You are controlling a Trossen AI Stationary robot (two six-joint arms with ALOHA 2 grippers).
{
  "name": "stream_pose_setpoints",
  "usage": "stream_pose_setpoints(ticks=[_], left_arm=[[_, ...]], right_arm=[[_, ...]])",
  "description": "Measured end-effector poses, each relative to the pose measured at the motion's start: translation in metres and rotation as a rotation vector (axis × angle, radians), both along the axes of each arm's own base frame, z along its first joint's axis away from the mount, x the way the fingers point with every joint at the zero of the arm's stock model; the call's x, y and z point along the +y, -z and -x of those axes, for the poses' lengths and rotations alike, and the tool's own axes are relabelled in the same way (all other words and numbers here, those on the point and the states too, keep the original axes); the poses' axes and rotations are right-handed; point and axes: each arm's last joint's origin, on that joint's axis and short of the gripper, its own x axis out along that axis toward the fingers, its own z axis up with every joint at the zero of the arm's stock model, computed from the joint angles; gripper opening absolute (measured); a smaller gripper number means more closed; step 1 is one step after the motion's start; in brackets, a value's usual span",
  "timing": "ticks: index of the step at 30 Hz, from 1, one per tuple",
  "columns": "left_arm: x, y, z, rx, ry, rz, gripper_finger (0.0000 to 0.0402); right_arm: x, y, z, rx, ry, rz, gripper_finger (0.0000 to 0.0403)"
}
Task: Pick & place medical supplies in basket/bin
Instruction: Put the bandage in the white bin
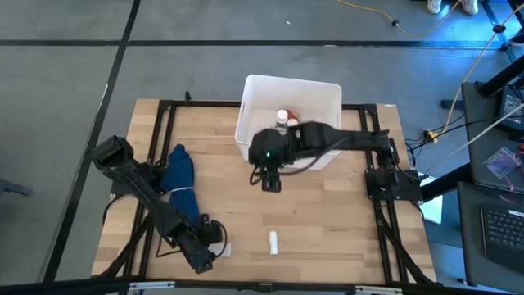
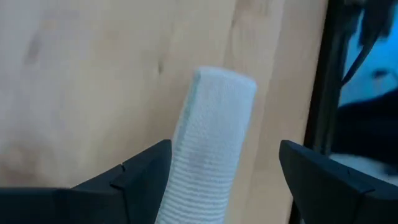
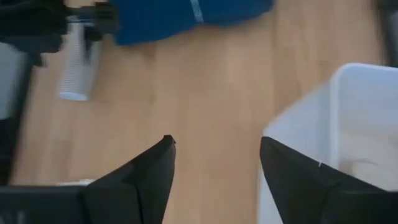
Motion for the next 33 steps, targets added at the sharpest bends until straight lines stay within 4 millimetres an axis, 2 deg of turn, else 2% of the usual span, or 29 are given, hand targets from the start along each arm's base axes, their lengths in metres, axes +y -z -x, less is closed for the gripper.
stream_pose_setpoints(ticks=[4,9,13,17,20,25,29,33], left_arm=[[-0.008,0.021,0.000,0.076,0.069,-0.033,0.0290],[-0.012,0.046,-0.001,0.184,0.092,-0.042,0.0289],[-0.012,0.051,-0.003,0.215,0.098,-0.037,0.0272],[-0.010,0.049,-0.003,0.201,0.085,-0.050,0.0227],[-0.006,0.044,-0.004,0.178,0.086,-0.057,0.0186],[0.002,0.024,-0.009,0.098,0.073,-0.048,0.0136],[0.015,0.000,-0.012,0.009,0.061,-0.034,0.0129],[0.037,-0.035,-0.016,-0.114,-0.019,0.019,0.0134]], right_arm=[[0.011,0.001,0.003,0.012,0.032,0.088,0.0234],[0.014,0.005,0.010,0.079,0.097,0.051,0.0234],[0.023,0.006,0.012,0.097,0.114,0.013,0.0234],[0.042,0.006,0.016,0.096,0.099,-0.014,0.0234],[0.059,0.013,0.015,0.097,0.075,-0.024,0.0234],[0.083,0.048,0.009,0.128,0.080,-0.049,0.0234],[0.089,0.089,0.010,0.225,0.125,-0.044,0.0234],[0.091,0.112,0.018,0.310,0.212,-0.064,0.0234]])
